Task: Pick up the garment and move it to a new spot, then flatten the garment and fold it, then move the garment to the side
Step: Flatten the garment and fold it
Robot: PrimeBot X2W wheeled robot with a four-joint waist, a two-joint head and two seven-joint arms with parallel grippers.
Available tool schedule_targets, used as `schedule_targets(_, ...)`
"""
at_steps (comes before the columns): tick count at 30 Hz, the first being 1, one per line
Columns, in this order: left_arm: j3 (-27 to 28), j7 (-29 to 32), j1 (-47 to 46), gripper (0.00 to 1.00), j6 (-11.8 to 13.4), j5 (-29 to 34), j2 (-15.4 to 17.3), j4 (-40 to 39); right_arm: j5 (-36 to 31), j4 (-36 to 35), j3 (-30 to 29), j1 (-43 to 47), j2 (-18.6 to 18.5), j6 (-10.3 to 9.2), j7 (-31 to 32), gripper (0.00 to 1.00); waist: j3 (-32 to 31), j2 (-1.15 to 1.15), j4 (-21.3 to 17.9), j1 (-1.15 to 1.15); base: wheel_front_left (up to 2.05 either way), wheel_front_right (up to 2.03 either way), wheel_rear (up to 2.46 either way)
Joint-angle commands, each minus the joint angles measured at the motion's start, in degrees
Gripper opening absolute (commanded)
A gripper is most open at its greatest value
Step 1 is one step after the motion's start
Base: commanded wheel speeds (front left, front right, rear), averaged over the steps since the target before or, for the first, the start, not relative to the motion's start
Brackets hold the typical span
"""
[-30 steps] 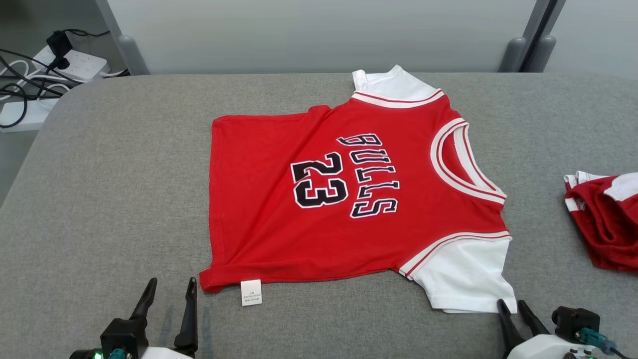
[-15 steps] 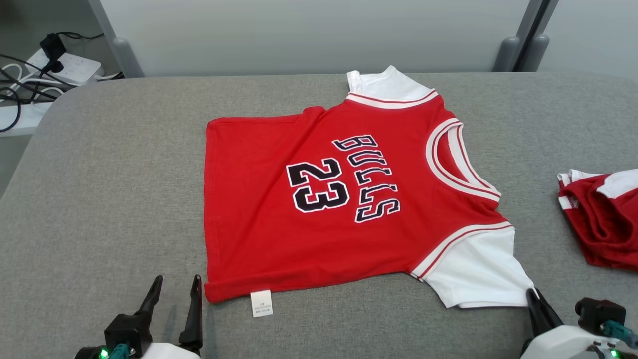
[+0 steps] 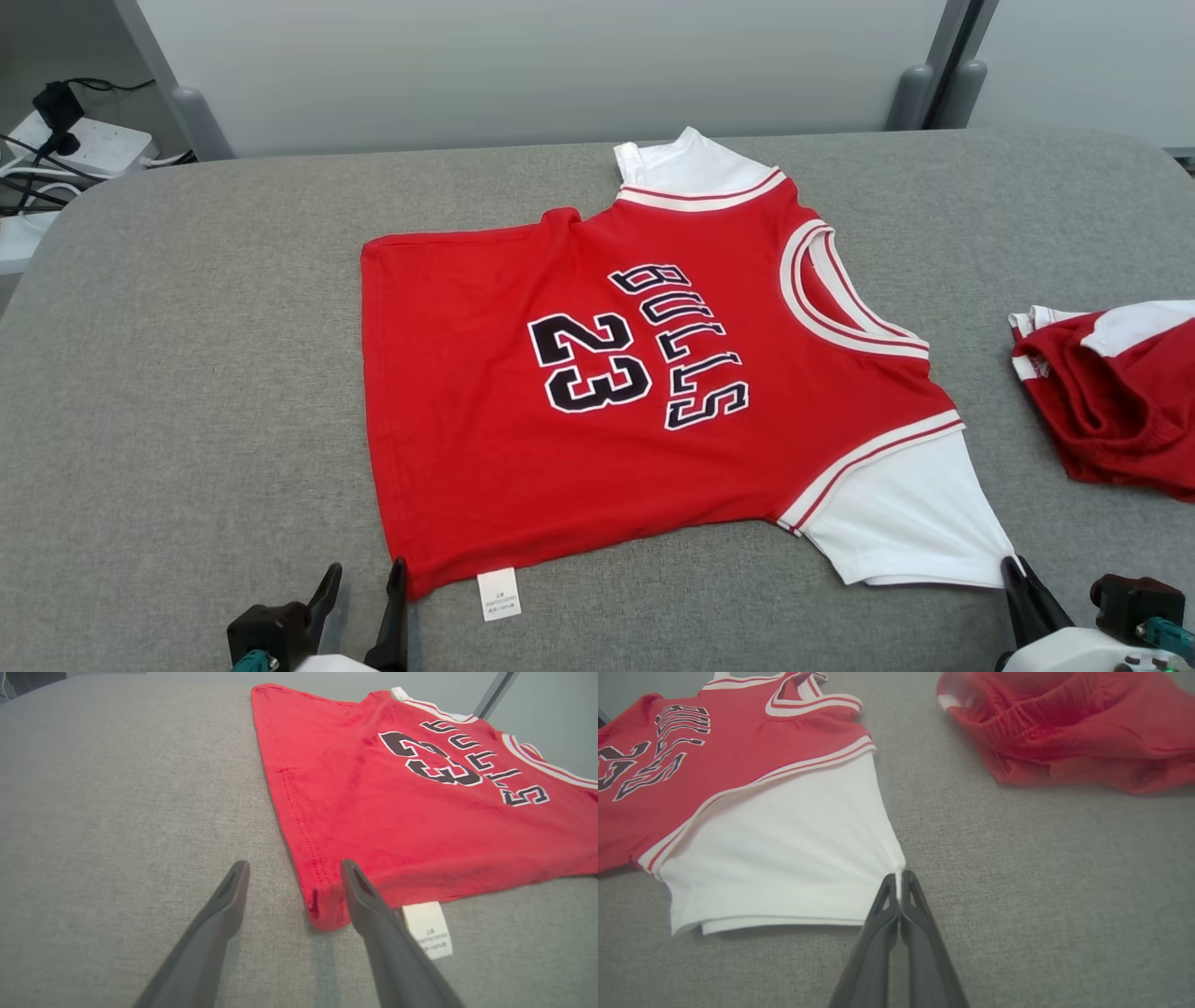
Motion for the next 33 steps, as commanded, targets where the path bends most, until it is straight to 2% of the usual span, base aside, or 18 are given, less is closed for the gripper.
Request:
schedule_targets(1, 1.5, -0.3, -2.9, 1.0, -0.2, -1.0, 0.4, -0.7, -0.8, -1.1, 0.7, -0.2, -1.5, 0.17, -0.3, 0.0, 0.1, 0.0, -0.1, 0.0, 0.0, 0.0, 0.0)
schedule_targets(13, -3.4, -0.3, -4.9, 1.0, -1.9, -8.1, 0.4, 4.8, -1.5, -1.8, 0.9, -1.8, -1.1, 0.17, -0.3, 0.0, 1.1, 0.0, -0.3, 0.0, 0.0, 0.0, 0.0)
schedule_targets(26, -6.3, -0.3, -5.4, 1.0, -4.1, -11.0, 0.4, 6.2, -1.6, -2.6, 0.8, -2.3, -0.8, 0.17, -0.3, 0.0, 1.4, 0.0, 0.2, 0.0, 0.0, 0.0, 0.0)
schedule_targets(27, -6.4, -0.3, -5.3, 0.95, -4.2, -11.0, 0.4, 6.1, -1.6, -2.7, 0.7, -2.3, -0.8, 0.17, -0.3, 0.0, 1.5, 0.0, 0.2, 0.0, 0.0, 0.0, 0.0)
schedule_targets(28, -6.6, -0.3, -5.3, 0.86, -4.3, -10.9, 0.4, 6.0, -1.6, -2.7, 0.7, -2.3, -0.8, 0.17, -0.3, 0.0, 1.5, 0.0, 0.2, 0.0, 0.0, 0.0, 0.0)
schedule_targets(30, -6.7, -0.3, -5.2, 0.43, -4.5, -10.8, 0.4, 5.6, -1.6, -2.8, 0.6, -2.3, -0.7, 0.17, -0.3, 0.0, 1.5, 0.0, 0.3, 0.0, 0.0, 0.0, 0.0)
schedule_targets(31, -6.7, -0.3, -5.2, 0.11, -4.5, -10.7, 0.4, 5.5, -1.6, -2.9, 0.6, -2.3, -0.7, 0.17, -0.3, 0.0, 1.5, 0.0, 0.3, 0.0, 0.0, 0.0, 0.0)
schedule_targets(32, -6.7, -0.3, -5.2, 0.0, -4.6, -10.6, 0.4, 5.4, -1.5, -2.9, 0.6, -2.3, -0.7, 0.17, -0.3, 0.0, 1.5, 0.0, 0.3, 0.0, 0.0, 0.0, 0.0)
schedule_targets(33, -6.7, -0.3, -5.2, 0.0, -4.7, -10.4, 0.4, 5.2, -1.5, -2.9, 0.6, -2.3, -0.7, 0.17, -0.3, 0.0, 1.5, 0.0, 0.4, 0.0, 0.0, 0.0, 0.0)
